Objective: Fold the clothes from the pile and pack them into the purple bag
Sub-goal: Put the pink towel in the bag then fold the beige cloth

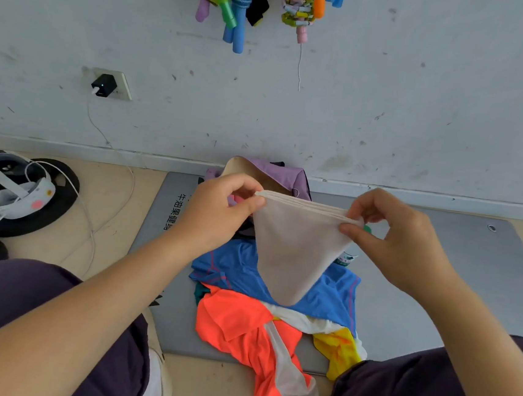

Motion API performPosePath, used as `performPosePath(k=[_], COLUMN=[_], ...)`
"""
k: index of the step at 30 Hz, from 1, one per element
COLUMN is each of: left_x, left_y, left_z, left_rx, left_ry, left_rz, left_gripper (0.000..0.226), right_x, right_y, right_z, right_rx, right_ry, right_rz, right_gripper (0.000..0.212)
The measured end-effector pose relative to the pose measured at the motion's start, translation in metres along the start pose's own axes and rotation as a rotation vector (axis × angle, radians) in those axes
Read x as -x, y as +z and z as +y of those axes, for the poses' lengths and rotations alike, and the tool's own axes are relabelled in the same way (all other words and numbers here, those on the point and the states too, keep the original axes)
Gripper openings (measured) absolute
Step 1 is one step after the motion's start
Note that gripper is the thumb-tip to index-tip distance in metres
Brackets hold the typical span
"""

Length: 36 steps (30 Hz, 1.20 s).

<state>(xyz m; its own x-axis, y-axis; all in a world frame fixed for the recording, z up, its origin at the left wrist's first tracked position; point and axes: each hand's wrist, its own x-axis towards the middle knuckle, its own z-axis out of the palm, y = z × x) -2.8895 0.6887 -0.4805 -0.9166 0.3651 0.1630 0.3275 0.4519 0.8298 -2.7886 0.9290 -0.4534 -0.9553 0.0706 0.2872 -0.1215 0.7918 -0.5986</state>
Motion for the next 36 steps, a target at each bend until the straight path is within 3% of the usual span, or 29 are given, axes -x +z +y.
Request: performPosePath(k=[3, 5, 8, 10, 13, 15, 16, 18, 20, 22, 25, 29, 33, 36], left_x=[-0.001, 0.0, 0.001, 0.002, 0.004, 0.005, 0.007, 0.011, 0.012, 0.009, 0.005, 0.005, 0.006, 0.007], left_y=[0.002, 0.005, 0.006, 0.007, 0.002, -0.006, -0.01, -0.009, -0.006, -0.004, -0.007, -0.007, -0.006, -0.005], left_z=[0.004, 0.005, 0.005, 0.011, 0.02, 0.019, 0.02, 0.017, 0.018, 0.014, 0.012, 0.013, 0.015, 0.016], left_rx=[0.093, 0.185, 0.274, 0.292, 0.654, 0.875, 0.841, 0.681, 0.651, 0.725, 0.805, 0.696, 0.689, 0.677], left_ry=[-0.021, -0.096, -0.266, -0.278, -0.283, -0.326, -0.336, -0.32, -0.336, -0.337, -0.302, -0.295, -0.263, -0.267], left_rz=[-0.052, -0.14, -0.195, -0.15, -0.1, -0.272, -0.414, -0.628, -0.528, -0.385, -0.322, -0.28, -0.268, -0.311], left_gripper=[0.02, 0.014, 0.011, 0.013, 0.028, 0.068, 0.075, 0.045, 0.032, 0.04, 0.051, 0.051, 0.054, 0.044], right_x=[-0.002, -0.003, -0.003, -0.001, -0.001, -0.001, -0.002, -0.003, -0.004, -0.003, 0.002, 0.0, 0.001, 0.0], right_y=[0.0, 0.0, 0.001, 0.003, 0.006, 0.006, 0.005, 0.004, 0.006, 0.012, 0.022, 0.02, 0.021, 0.018], right_z=[0.002, 0.004, 0.001, -0.003, -0.007, -0.009, -0.008, -0.005, -0.004, -0.007, -0.011, -0.011, -0.013, -0.012], right_rx=[0.005, 0.029, -0.273, -0.495, -0.664, -0.729, -0.752, -0.809, -0.974, -1.106, -1.057, -1.108, -1.165, -1.156], right_ry=[0.067, 0.072, 0.213, 0.302, 0.359, 0.349, 0.345, 0.368, 0.405, 0.423, 0.418, 0.432, 0.444, 0.481], right_rz=[-0.053, -0.084, -0.178, -0.214, -0.14, -0.045, 0.009, 0.088, 0.074, -0.064, -0.248, -0.157, -0.19, -0.138], right_gripper=[0.026, 0.014, 0.007, 0.015, 0.025, 0.021, 0.021, 0.025, 0.034, 0.044, 0.035, 0.032, 0.038, 0.037])
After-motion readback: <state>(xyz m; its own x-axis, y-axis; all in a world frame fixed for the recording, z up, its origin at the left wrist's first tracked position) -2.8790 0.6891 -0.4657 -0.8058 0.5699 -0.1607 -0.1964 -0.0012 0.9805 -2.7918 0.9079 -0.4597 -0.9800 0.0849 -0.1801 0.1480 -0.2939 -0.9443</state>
